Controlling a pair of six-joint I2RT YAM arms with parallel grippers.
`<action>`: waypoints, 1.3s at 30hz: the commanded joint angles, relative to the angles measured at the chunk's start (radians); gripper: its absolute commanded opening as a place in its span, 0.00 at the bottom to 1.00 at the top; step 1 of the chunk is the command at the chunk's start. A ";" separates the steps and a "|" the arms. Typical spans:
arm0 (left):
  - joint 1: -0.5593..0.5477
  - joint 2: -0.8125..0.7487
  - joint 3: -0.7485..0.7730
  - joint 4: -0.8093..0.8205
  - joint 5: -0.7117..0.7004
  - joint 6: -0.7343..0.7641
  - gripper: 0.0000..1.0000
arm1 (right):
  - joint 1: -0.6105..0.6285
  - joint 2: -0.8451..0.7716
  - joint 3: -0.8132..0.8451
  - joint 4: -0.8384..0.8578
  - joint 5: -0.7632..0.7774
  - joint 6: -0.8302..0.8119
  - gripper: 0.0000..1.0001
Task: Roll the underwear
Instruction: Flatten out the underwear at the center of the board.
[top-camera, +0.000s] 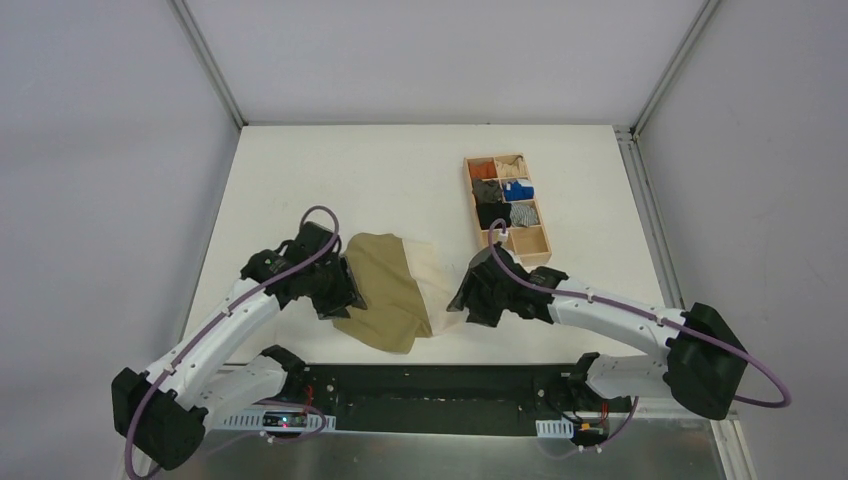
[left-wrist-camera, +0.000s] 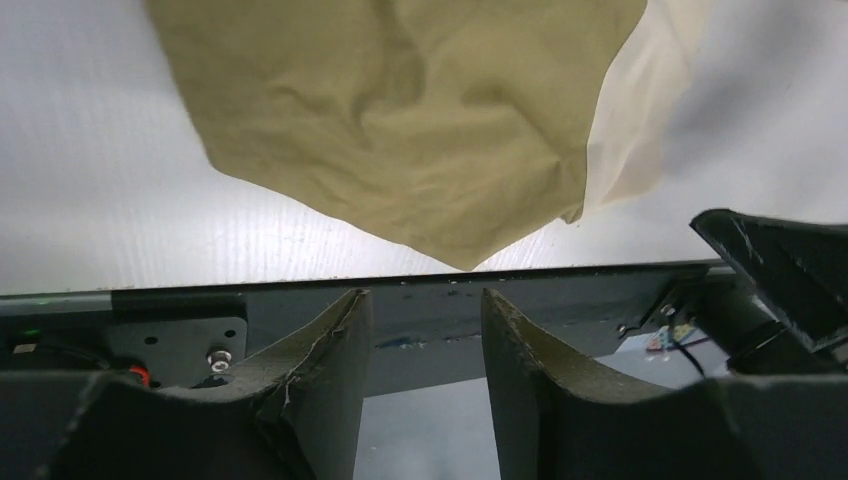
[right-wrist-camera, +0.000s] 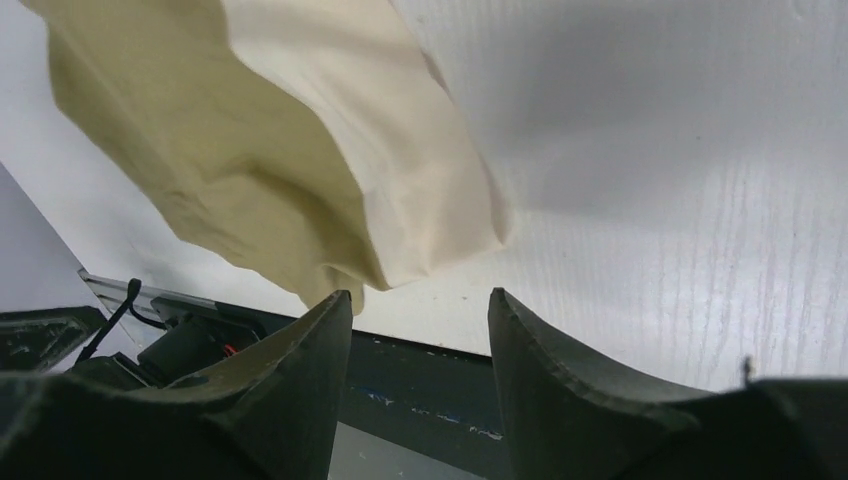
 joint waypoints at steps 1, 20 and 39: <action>-0.149 -0.013 -0.057 0.131 0.014 -0.070 0.49 | -0.008 -0.038 -0.125 0.129 -0.092 0.197 0.55; -0.600 0.269 -0.052 0.393 -0.170 0.019 0.68 | -0.040 0.008 -0.284 0.377 -0.162 0.427 0.49; -0.674 0.558 0.052 0.406 -0.271 0.071 0.17 | -0.067 0.107 -0.279 0.410 -0.175 0.405 0.31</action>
